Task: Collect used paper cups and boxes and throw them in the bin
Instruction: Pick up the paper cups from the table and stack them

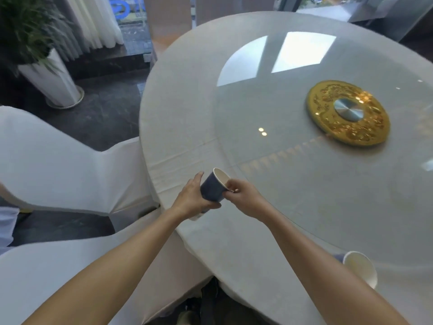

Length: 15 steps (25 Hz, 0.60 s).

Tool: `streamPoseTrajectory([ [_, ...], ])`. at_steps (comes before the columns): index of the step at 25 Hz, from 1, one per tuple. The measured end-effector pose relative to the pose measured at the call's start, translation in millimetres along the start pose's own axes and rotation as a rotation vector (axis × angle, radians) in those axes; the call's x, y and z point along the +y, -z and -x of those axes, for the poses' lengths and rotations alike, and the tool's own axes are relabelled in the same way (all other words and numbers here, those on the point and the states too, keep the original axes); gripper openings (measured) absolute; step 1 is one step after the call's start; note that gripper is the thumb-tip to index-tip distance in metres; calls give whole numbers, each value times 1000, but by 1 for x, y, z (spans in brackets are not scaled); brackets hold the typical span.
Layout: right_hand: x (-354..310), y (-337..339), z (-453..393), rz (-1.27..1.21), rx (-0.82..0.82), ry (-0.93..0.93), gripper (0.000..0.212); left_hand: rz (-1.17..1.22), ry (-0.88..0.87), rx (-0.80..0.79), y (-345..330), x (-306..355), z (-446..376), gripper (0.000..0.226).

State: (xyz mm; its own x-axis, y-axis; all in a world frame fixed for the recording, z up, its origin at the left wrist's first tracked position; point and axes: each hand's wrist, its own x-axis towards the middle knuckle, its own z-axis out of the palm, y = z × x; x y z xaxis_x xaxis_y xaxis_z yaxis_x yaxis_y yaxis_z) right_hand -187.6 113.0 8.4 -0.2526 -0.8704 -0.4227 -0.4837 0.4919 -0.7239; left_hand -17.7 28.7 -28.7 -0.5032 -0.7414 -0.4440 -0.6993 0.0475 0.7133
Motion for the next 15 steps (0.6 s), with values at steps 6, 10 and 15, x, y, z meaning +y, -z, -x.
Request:
streamPoseTrajectory([
  [6,41,19,68,-177,110,-111,4,123,-171,-183,-50,22,21,85],
  [10,68,32,124,-62,275,-154,14,91,-240,-278,-92,39,37,67],
  [15,116,62,176,234,663,-225,46,13,-269,-381,-126,56,56,64],
])
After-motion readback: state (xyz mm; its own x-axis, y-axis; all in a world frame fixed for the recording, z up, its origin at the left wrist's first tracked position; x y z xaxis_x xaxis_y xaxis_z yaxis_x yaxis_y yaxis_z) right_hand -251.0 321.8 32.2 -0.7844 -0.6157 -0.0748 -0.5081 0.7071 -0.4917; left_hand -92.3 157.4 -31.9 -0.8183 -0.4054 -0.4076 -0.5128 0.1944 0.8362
